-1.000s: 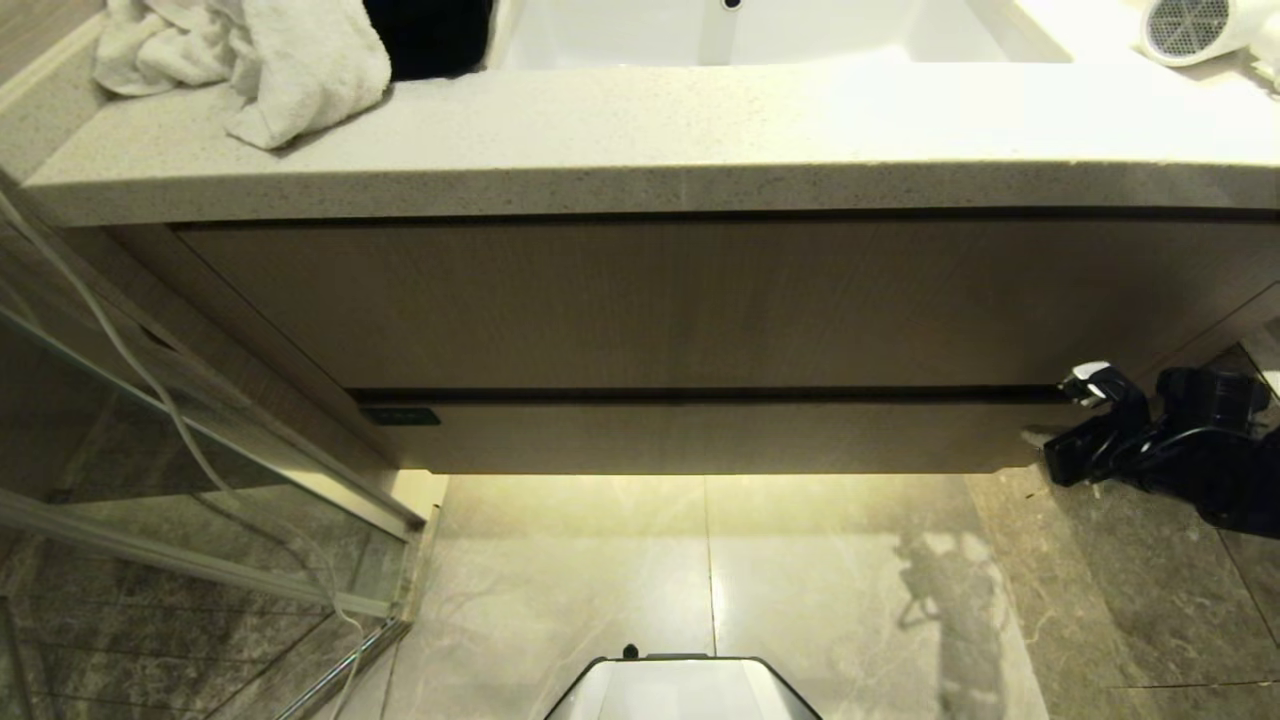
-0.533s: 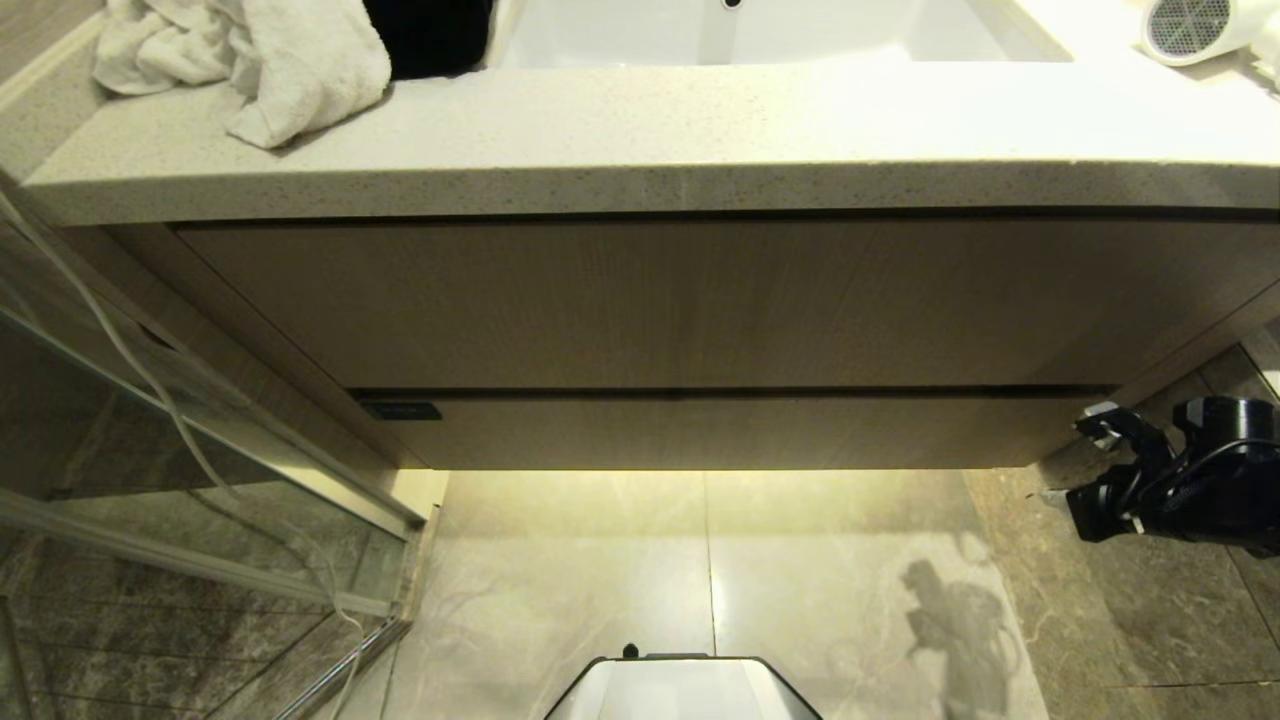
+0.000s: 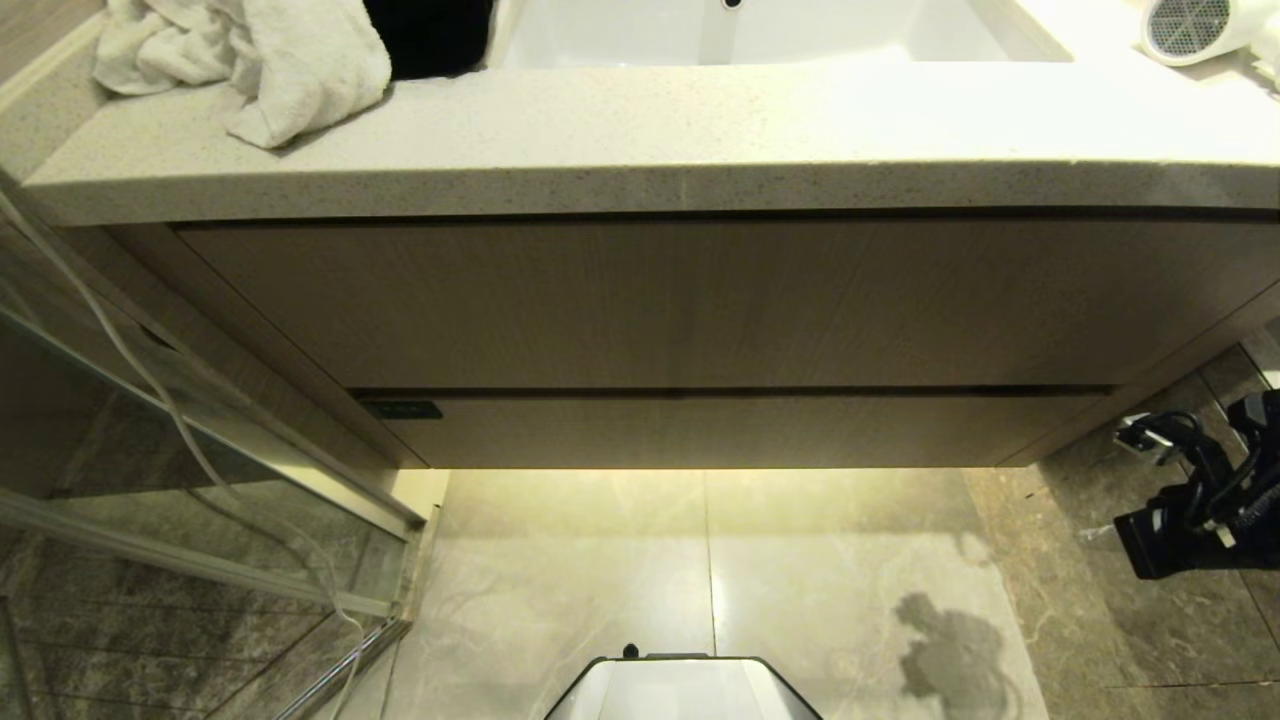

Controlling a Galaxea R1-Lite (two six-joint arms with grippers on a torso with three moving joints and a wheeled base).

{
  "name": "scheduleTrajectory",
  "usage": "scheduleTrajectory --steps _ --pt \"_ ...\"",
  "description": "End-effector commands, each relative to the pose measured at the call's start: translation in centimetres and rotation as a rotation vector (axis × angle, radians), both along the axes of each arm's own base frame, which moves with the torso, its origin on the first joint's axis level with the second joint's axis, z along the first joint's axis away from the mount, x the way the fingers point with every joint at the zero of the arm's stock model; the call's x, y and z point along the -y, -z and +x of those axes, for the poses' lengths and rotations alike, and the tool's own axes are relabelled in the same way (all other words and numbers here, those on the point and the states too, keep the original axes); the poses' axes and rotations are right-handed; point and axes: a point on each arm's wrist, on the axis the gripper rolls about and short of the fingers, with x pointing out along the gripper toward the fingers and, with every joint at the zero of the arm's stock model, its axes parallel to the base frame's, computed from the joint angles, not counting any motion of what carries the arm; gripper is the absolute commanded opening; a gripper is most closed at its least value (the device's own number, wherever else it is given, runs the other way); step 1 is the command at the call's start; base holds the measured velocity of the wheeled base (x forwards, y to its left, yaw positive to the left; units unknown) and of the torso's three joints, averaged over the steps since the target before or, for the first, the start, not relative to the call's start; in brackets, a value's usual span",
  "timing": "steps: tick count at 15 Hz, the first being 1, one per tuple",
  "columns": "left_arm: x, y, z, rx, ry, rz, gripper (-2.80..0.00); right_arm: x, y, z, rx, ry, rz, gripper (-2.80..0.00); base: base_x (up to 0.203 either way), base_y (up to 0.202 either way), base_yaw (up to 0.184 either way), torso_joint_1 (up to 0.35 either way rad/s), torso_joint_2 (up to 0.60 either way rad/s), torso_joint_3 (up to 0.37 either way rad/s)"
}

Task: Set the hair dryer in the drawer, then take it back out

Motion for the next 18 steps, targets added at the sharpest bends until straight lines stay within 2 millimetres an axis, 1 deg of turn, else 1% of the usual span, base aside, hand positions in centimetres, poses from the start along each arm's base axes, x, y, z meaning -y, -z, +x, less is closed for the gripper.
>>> scheduleTrajectory --steps 1,3,4,6,7,9,10,12,13,15,16,18 --pt "0.0 0.0 0.0 0.002 0.000 0.000 -2.80 -1.9 -3.7 -4.5 0.121 -0.017 -0.031 -2.80 0.000 0.000 0.000 0.000 0.00 0.000" --pt "0.0 0.0 0.0 0.002 0.000 0.000 -2.80 -4.4 -5.2 -9.7 0.210 -0.026 -0.025 -2.80 0.000 0.000 0.000 0.000 0.00 0.000" --pt "0.0 0.0 0.0 0.000 -0.002 0.000 -2.80 -5.8 -5.4 -12.1 0.255 -0.032 -0.008 -2.80 0.000 0.000 0.000 0.000 0.00 0.000" --pt "0.0 0.0 0.0 0.002 0.000 0.000 -2.80 -8.5 -4.9 -16.7 0.349 -0.058 0.048 -2.80 0.000 0.000 0.000 0.000 0.00 0.000" --pt "0.0 0.0 0.0 0.000 -0.001 0.000 -2.80 -9.5 -4.2 -18.9 0.400 -0.078 0.072 -2.80 0.000 0.000 0.000 0.000 0.00 0.000" --pt "0.0 0.0 0.0 0.000 -0.001 0.000 -2.80 -10.4 -2.7 -22.7 0.509 -0.087 0.105 -2.80 0.000 0.000 0.000 0.000 0.00 0.000" --pt "0.0 0.0 0.0 0.002 0.000 0.000 -2.80 -10.6 -2.0 -23.9 0.545 -0.084 0.123 -2.80 0.000 0.000 0.000 0.000 0.00 0.000" --pt "0.0 0.0 0.0 0.002 0.000 0.000 -2.80 -10.5 -0.7 -25.7 0.589 -0.086 0.151 -2.80 0.000 0.000 0.000 0.000 0.00 0.000" --pt "0.0 0.0 0.0 0.000 0.000 0.000 -2.80 -10.4 -0.3 -26.2 0.602 -0.059 0.150 -2.80 0.000 0.000 0.000 0.000 0.00 0.000" --pt "0.0 0.0 0.0 0.002 0.000 0.000 -2.80 -10.1 0.3 -26.2 0.617 0.033 0.103 -2.80 0.000 0.000 0.000 0.000 0.00 0.000" --pt "0.0 0.0 0.0 0.002 0.000 0.000 -2.80 -10.0 0.3 -26.1 0.654 0.094 0.071 -2.80 0.000 0.000 0.000 0.000 0.00 0.000" --pt "0.0 0.0 0.0 0.002 -0.001 0.000 -2.80 -10.0 -0.1 -25.6 0.648 0.125 0.051 -2.80 0.000 0.000 0.000 0.000 0.00 0.000"
